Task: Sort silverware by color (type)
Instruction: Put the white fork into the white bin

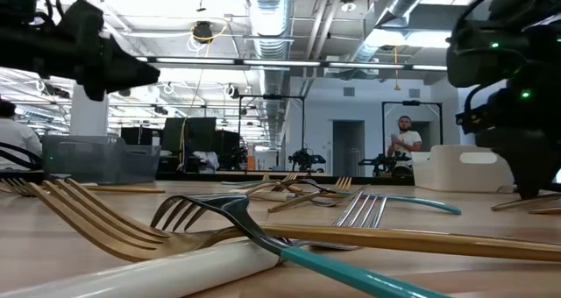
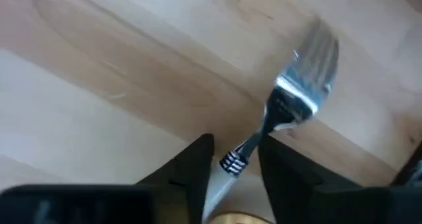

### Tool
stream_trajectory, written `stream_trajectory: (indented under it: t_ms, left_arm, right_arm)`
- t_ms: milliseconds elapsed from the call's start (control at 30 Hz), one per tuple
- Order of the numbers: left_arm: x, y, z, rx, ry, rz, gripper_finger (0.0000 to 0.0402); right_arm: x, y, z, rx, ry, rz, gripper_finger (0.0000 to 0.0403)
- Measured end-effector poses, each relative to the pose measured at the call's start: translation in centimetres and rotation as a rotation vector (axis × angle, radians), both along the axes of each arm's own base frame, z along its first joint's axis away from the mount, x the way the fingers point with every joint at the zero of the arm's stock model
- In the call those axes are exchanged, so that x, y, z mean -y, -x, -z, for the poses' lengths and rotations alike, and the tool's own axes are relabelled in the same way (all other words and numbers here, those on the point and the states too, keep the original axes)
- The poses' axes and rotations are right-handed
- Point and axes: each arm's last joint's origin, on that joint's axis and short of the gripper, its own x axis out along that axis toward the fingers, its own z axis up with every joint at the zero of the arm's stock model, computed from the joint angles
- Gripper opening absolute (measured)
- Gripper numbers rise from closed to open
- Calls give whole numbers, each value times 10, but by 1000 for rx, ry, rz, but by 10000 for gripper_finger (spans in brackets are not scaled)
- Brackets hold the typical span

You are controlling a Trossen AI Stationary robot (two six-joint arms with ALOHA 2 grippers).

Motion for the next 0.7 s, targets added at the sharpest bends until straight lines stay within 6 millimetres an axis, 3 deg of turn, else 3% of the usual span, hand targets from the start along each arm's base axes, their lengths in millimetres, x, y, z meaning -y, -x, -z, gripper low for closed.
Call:
stream_trajectory:
  t_ms: [200, 367, 467, 700]
  left_arm:
    - [-3, 3, 9, -14, 85, -146, 119]
    - [-4, 4, 15, -36, 118, -157, 119]
    - [-4, 5, 16, -46, 124, -160, 119]
    - [-4, 6, 20, -71, 136, -165, 119]
  right_arm:
    - [3, -9, -9, 6, -33, -40, 36]
    - [7, -26, -25, 74, -33, -117, 34]
    - [15, -38, -46, 145, 5, -174, 40]
    - [63, -40, -113, 335, 242, -158, 50]
